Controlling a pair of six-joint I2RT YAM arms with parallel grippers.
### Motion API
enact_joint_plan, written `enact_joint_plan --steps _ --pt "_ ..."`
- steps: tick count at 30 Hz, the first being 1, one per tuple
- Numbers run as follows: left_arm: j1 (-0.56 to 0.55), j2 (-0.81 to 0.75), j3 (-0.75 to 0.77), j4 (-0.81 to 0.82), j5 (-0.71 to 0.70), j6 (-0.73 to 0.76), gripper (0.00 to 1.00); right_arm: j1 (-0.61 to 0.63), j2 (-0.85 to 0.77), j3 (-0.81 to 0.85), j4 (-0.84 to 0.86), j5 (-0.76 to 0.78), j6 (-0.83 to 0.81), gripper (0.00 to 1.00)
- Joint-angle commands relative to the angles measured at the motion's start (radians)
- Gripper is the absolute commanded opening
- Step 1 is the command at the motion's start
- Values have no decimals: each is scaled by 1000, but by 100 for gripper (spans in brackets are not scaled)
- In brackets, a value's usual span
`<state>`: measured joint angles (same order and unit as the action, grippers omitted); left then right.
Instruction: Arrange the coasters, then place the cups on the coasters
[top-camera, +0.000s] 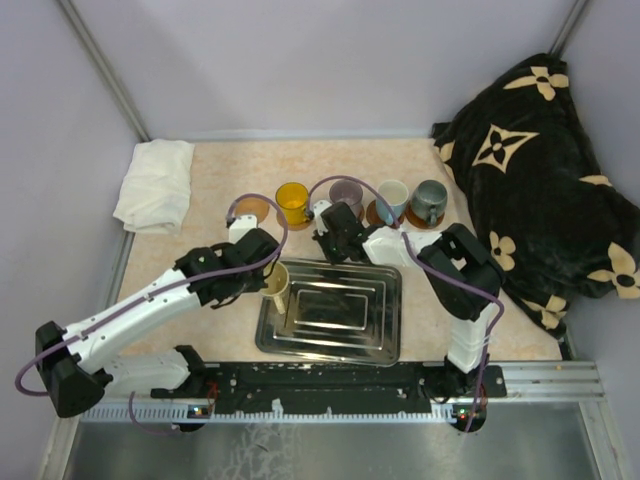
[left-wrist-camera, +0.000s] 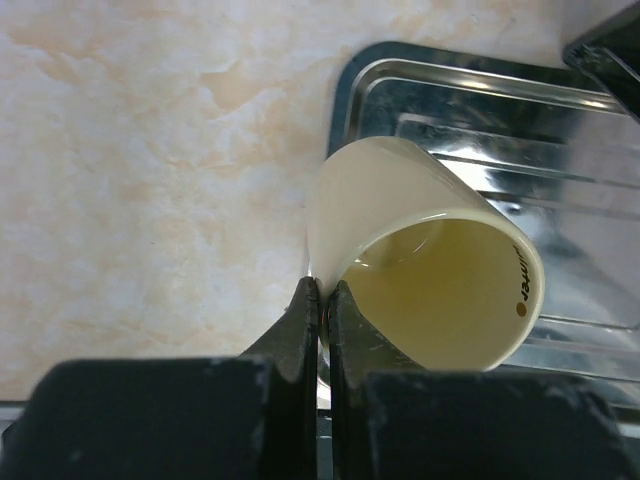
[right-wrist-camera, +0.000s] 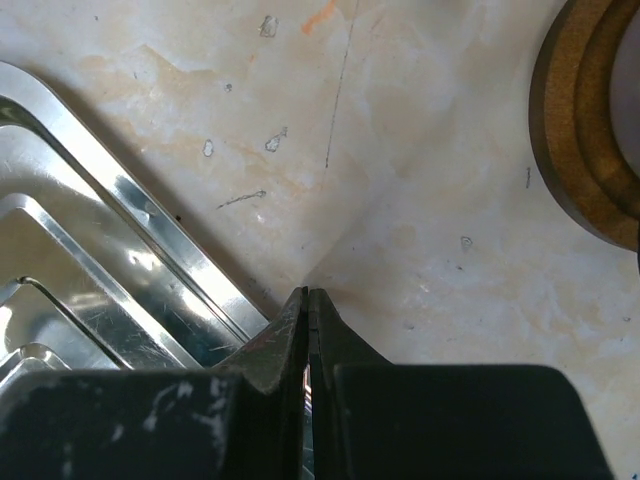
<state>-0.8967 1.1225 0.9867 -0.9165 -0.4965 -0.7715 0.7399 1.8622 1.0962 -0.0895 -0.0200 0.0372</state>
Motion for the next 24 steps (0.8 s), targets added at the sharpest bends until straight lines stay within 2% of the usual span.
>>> enact_joint_plan --steps 1,5,14,20,24 --pt "11 15 87 -75 -145 -50 0 18 17 41 22 -38 2 0" --pt "34 30 100 -85 -176 -62 0 24 13 33 17 -40 2 0" --pt "157 29 83 35 -147 14 0 33 6 31 8 -29 -5 0" --pt "255 32 55 174 -129 100 0 33 8 49 1 16 -7 0" --pt "349 54 31 287 -54 159 0 33 -4 89 -19 30 -16 1"
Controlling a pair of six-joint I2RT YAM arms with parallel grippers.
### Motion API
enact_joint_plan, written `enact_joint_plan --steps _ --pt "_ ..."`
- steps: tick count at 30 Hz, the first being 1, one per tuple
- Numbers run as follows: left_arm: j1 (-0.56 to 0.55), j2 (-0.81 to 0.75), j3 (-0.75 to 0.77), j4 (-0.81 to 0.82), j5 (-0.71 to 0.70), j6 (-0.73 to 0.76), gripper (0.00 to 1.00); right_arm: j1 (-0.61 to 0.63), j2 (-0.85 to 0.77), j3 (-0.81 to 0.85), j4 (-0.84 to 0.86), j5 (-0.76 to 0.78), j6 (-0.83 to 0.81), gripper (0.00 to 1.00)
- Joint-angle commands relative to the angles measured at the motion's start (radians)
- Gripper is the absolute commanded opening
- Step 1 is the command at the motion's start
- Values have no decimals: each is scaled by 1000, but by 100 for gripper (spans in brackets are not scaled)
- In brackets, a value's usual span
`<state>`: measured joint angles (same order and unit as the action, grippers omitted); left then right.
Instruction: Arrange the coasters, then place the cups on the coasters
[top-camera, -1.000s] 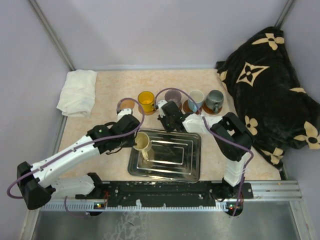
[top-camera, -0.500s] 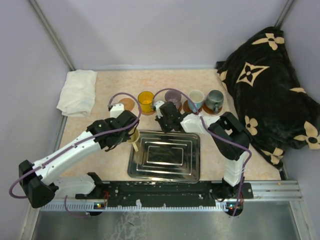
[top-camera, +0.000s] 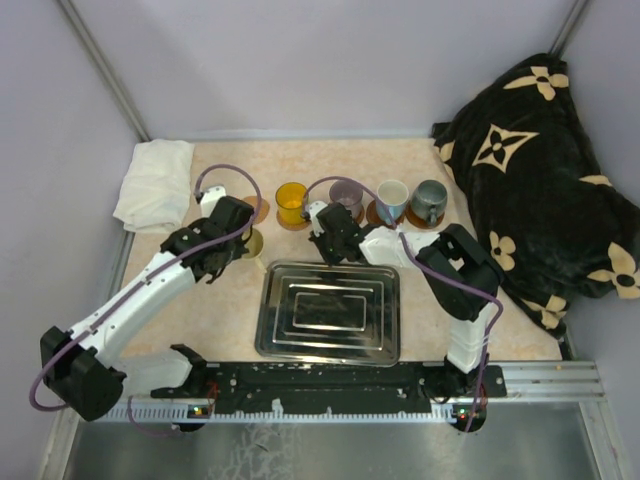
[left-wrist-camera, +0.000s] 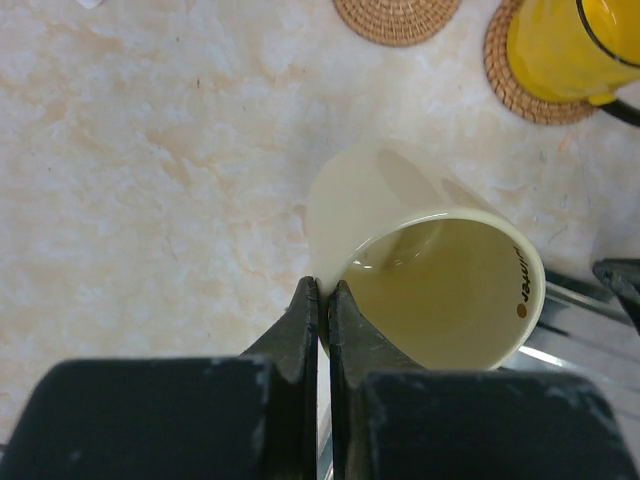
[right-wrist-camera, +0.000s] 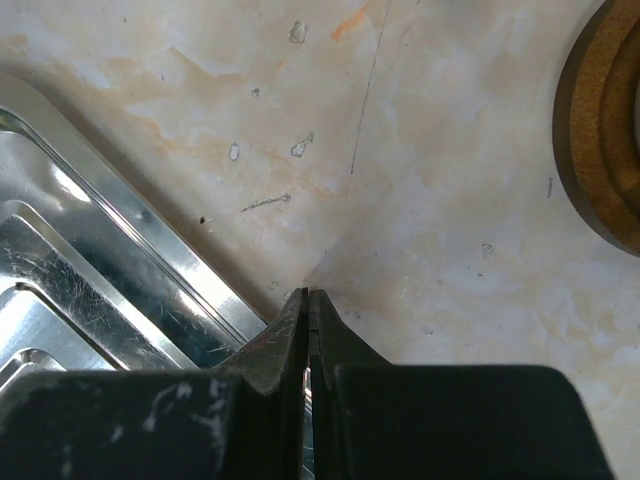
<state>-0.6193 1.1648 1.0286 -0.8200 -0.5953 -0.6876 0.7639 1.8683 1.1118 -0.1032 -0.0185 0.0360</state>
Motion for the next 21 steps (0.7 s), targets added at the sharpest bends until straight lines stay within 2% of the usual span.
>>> enact_joint_plan --steps 1,6,14,21 --pt "96 19 -19 222 69 94 0 9 -12 87 -18 32 -18 1" --pt "223 92 3 321 178 204 0 9 -35 128 -48 57 -38 3" --pt "357 255 155 372 327 370 0 9 -97 117 -86 78 -46 3" --pt "478 371 253 400 528 460 0 10 -180 142 -152 50 -85 1"
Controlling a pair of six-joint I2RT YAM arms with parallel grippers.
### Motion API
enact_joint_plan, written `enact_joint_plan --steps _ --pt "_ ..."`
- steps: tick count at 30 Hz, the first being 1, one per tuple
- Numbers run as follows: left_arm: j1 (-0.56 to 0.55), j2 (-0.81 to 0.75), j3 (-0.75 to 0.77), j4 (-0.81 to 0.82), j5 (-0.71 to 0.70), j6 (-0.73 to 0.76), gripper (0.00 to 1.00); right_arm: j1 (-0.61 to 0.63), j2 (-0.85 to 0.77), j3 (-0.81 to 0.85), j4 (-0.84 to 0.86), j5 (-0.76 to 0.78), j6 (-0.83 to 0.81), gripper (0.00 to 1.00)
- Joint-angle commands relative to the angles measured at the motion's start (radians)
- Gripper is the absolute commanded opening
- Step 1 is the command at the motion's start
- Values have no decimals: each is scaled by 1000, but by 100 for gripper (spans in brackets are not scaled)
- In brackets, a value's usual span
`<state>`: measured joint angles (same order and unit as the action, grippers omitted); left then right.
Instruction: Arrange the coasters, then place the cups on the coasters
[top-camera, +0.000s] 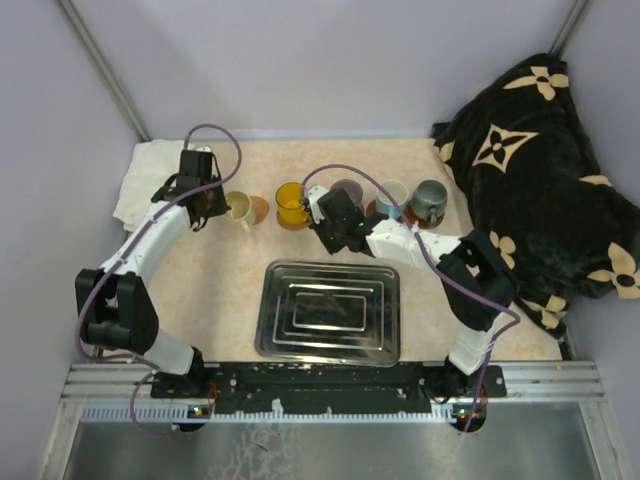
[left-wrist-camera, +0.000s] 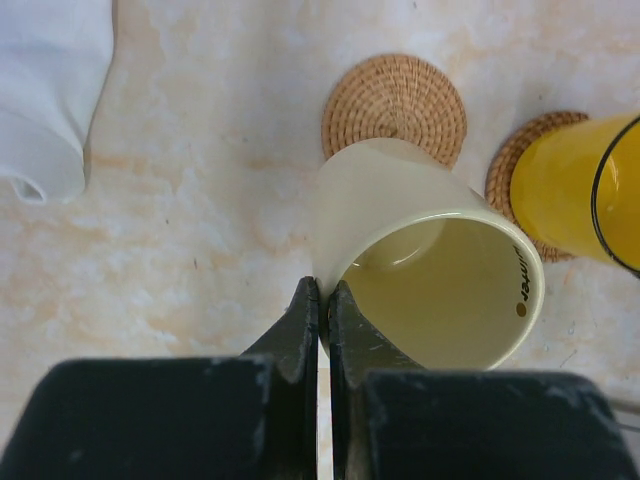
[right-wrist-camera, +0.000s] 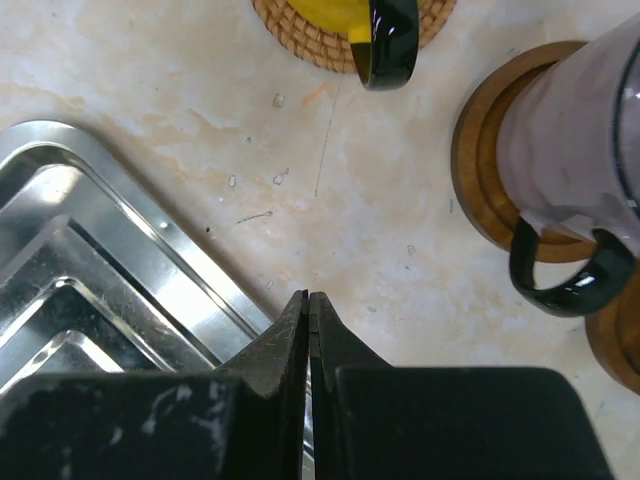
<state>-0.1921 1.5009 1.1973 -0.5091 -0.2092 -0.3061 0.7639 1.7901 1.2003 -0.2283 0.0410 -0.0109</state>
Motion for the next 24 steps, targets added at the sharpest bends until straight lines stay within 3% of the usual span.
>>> enact_joint_plan --steps 1,9,24 --pt "63 50 99 90 172 88 0 8 -115 62 -39 -10 -44 0" --pt "118 173 219 66 319 146 0 -24 -240 76 -46 46 -50 0" --pt "118 328 433 -117 285 219 0 -77 -381 31 76 239 -29 1"
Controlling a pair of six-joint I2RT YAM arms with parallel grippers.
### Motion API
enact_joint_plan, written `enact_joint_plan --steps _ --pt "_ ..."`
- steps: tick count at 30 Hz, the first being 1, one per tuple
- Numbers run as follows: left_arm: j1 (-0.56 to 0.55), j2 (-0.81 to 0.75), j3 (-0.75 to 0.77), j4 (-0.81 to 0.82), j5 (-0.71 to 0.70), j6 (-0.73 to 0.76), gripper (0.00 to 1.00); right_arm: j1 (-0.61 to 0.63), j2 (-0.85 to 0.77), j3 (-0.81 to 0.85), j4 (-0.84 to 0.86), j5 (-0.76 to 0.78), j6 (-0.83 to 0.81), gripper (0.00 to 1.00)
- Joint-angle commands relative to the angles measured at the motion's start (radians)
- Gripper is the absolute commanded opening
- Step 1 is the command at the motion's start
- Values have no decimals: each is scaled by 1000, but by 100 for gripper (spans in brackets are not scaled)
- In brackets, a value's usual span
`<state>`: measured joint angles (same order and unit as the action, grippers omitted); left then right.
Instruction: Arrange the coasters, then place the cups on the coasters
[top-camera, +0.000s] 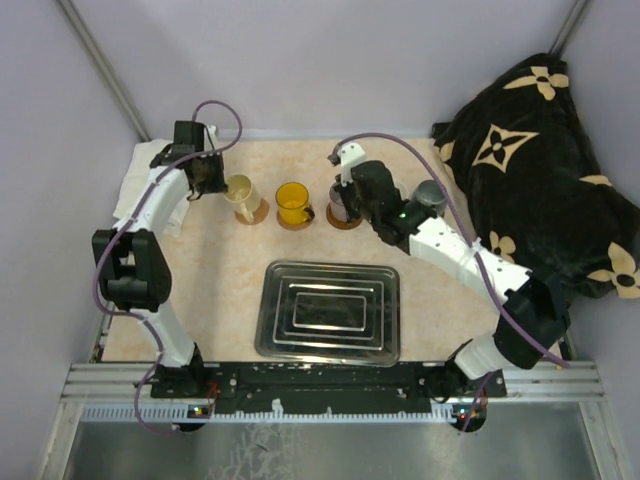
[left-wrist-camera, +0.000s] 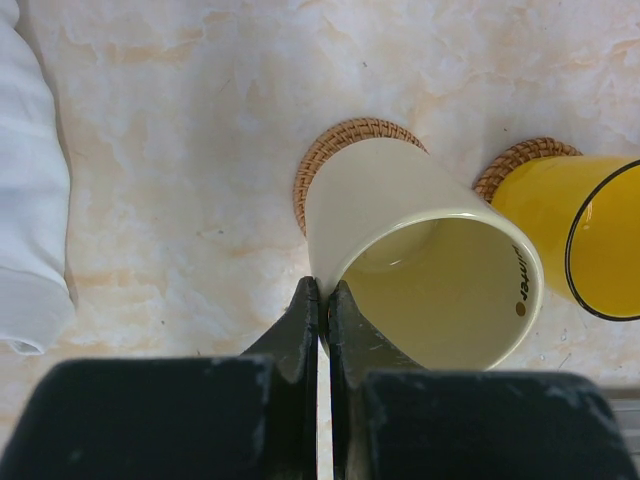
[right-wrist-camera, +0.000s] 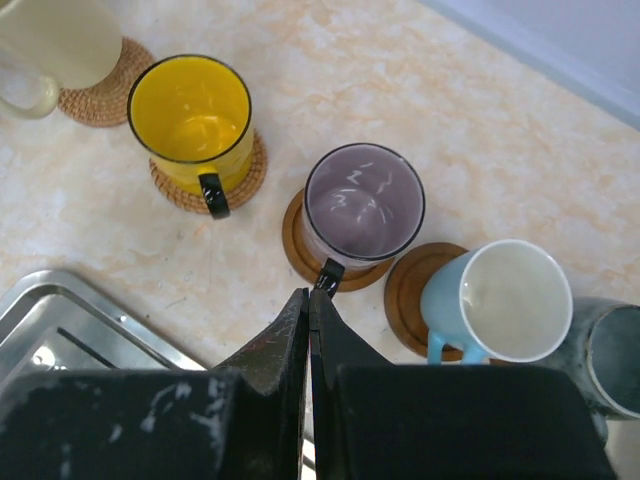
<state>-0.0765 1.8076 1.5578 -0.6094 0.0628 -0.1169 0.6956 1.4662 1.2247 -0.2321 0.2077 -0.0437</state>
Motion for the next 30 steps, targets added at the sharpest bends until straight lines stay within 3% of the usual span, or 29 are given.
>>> enact_joint_plan --steps 1,18,30 --pt "3 30 87 -22 16 34 0 -9 -60 6 83 79 6 1" --pt "2 188 282 -161 5 90 0 -10 -55 0 95 95 28 2" --pt "1 229 297 -199 54 92 0 -10 -26 8 98 86 29 2"
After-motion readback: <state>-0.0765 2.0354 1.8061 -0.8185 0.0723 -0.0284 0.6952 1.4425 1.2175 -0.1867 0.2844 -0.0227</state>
